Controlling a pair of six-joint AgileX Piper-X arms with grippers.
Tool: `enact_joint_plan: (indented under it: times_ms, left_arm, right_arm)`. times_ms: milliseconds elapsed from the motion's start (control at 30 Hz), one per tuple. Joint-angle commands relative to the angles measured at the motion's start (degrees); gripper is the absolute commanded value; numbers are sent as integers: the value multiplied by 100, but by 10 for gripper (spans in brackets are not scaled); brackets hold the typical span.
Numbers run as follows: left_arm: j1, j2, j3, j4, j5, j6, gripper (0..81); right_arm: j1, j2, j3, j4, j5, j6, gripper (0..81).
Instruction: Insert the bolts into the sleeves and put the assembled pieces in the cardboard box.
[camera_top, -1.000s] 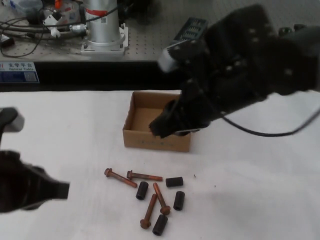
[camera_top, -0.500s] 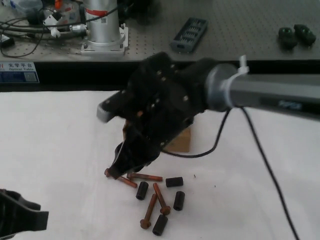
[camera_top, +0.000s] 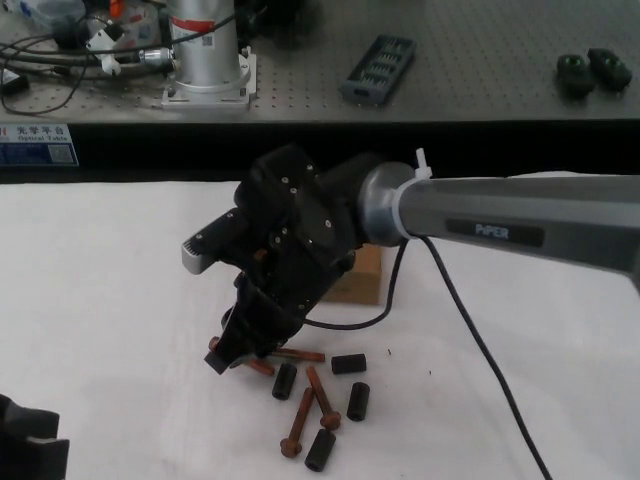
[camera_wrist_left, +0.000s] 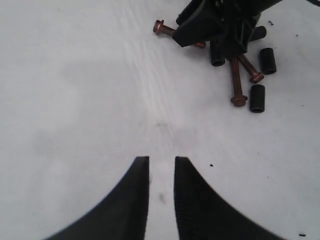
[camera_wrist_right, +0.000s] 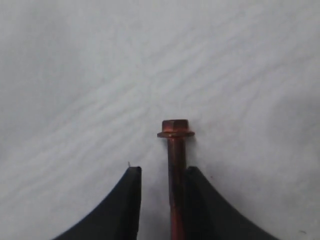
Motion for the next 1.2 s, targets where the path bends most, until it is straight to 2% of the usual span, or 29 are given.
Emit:
enact_joint_plan:
  times_ms: [0,267,333,500,600,800,867,1167]
  left_arm:
    - [-2,-106,-6,134,-6,93,136]
    - [-2,-122,-6,132,-9,93,136]
    - [-2,-122,-6,132,-9,93,136]
    - [-2,-121,-6,132,3,93,136]
    - [-2,-121,-6,132,3,93,136]
    - [-2,-121,-6,132,3,93,136]
    - [-2,-121,-6,132,52,93,136]
    - [-2,-121,-6,132,170,849,136]
  right_arm:
    - [-2,152,-205,-12,0,-50,231]
    - [-2,469,-349,113,106,-191,224]
    - [-2,502,-349,257,107,-279,196]
    - [-2,487,-339,617,354,-302,59]
    - [-2,487,-350,1060,392,-285,15]
    - [-2,440,-350,1713,739,-286,3]
    - [-2,368,-350,1762,737,-286,29]
    - [-2,-641,-312,1353,335,81,37]
